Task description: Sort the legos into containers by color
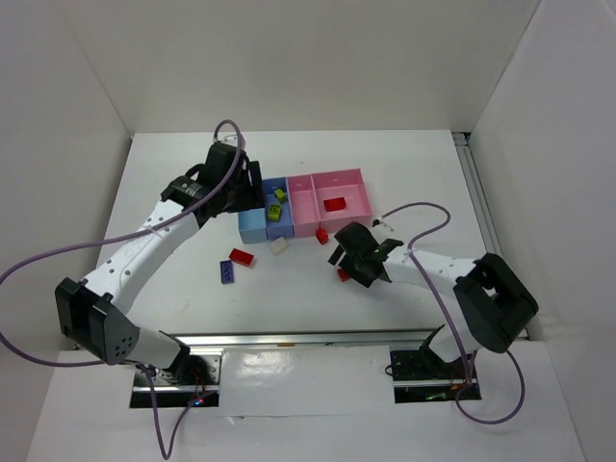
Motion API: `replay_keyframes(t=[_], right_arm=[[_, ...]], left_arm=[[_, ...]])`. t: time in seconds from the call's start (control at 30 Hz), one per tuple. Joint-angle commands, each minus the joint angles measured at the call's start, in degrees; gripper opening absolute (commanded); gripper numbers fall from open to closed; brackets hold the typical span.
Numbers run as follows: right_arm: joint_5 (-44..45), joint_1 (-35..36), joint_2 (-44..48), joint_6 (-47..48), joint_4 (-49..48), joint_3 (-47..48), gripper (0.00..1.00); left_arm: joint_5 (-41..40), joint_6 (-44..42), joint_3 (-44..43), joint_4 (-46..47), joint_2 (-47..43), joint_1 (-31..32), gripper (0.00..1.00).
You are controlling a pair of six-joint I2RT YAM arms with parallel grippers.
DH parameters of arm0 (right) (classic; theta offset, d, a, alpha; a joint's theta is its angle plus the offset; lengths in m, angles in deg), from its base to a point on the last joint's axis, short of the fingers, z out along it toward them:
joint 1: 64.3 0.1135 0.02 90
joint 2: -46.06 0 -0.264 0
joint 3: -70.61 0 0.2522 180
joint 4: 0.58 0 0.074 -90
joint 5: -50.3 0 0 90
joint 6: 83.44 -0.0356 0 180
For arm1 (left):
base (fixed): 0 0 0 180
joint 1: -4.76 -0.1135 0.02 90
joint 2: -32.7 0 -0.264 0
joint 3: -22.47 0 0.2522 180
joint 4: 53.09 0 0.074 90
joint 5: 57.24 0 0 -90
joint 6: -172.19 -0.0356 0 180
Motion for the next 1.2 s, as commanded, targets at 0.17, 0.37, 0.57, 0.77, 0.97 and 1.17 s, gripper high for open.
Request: replay_keyframes(t=[0.17, 0.37, 0.57, 0.77, 0.97, 1.17], right_arm=[[9.7, 2.29, -11.14, -7.16, 7.01, 9.21, 0.62], [12.59, 4.66, -6.67, -5.94, 7.01, 7.81, 0.31], [17.96, 6.68, 3.59, 1.78, 8.35, 9.04, 0.23], [20.44, -0.24, 3.47, 20.68, -1.51, 16.14, 0.26], [15.69, -8.24, -11.55, 32.11, -6.25, 30.74, 0.31], [9.1, -12.2, -21.16, 35.72, -7.41, 40.83, 0.53]], left_arm=[[0.94, -2.42, -1.09, 1.13, 1.23, 0.02, 0.74], [0.94, -2.42, 0.04, 1.13, 1.23, 0.02, 0.74], [0.23, -1.9, 0.58, 1.13, 0.7, 0.02, 0.74], [0.76, -0.66, 4.53, 1.13, 1.23, 0.02, 0.74], [3.22, 3.11, 11.46, 1.13, -0.96, -0.5, 0.76], [-1.95, 14.18, 19.29, -1.32, -4.65, -1.03, 0.76]])
